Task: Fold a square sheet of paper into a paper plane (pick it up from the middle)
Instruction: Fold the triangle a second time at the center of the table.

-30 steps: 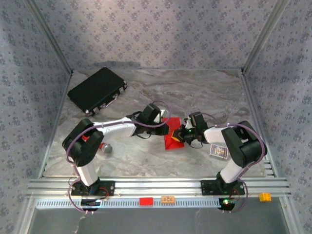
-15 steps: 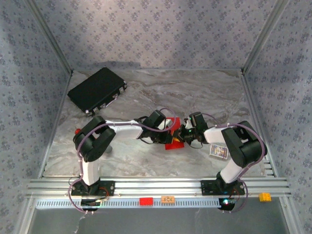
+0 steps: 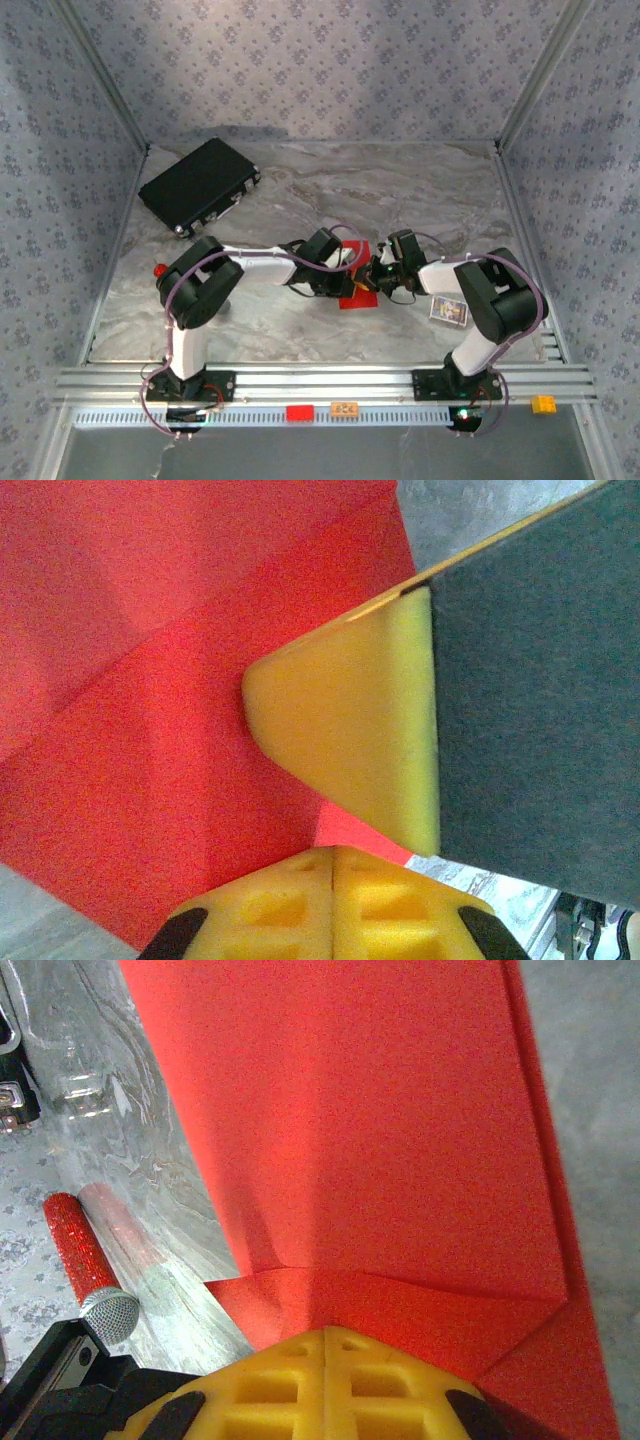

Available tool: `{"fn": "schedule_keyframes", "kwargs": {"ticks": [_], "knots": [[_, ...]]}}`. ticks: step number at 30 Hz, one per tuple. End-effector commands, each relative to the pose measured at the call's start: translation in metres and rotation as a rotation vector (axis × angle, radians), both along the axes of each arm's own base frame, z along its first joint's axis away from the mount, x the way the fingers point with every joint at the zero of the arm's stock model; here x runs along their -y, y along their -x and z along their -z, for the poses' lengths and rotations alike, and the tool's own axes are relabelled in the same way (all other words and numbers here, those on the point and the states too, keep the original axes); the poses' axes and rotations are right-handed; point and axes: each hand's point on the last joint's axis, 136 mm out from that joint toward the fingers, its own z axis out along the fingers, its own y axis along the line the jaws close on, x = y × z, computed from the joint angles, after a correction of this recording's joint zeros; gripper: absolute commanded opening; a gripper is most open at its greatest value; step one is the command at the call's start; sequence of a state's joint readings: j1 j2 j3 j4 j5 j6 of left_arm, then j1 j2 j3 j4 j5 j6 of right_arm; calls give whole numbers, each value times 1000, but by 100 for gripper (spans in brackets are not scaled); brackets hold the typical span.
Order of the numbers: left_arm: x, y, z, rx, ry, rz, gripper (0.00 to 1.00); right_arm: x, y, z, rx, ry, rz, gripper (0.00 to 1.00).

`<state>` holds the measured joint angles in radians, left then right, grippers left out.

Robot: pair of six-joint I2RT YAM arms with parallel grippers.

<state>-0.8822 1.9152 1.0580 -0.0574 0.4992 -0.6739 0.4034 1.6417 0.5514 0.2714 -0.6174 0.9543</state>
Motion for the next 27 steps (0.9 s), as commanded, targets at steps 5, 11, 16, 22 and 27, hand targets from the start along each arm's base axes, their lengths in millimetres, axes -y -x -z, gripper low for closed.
{"fn": "schedule_keyframes", "kwargs": {"ticks": [5, 11, 16, 22, 27], "knots": [[-16, 14, 11, 12, -82, 42, 6, 23, 17, 32, -107, 100, 59, 2], [-27, 23, 15, 6, -112, 61, 6, 24, 16, 32, -108, 101, 65, 2], [-36, 32, 17, 1, -132, 88, 6, 26, 17, 34, -112, 101, 67, 2], [-44, 49, 23, -10, -152, 112, 6, 26, 17, 34, -114, 100, 67, 2], [-44, 49, 20, -5, -146, 109, 6, 26, 17, 34, -114, 100, 67, 2]]}}
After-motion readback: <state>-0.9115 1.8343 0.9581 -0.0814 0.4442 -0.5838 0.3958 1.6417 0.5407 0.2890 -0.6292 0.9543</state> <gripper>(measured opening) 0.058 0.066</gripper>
